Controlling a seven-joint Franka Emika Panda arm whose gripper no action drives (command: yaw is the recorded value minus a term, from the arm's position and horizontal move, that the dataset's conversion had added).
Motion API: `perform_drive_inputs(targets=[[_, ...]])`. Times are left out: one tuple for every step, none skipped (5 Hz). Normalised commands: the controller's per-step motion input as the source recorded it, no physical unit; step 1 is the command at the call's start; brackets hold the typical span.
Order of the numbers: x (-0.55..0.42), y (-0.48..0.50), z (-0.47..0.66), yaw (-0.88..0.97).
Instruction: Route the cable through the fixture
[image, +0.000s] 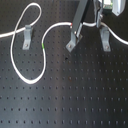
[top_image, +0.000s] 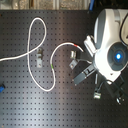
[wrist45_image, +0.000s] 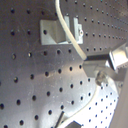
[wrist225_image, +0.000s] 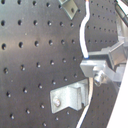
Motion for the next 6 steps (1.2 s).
perform_drive_inputs(targets=[[0.004,0.071,-0.49,0.06],[0.080,0.058,-0.42,0.27],[0.041,0.030,-0.09,0.52],[-0.008,0.039,0.11,0.91],[-0.016,0.032,0.12,0.94],[-0.011,0.029,0.13,0.98]])
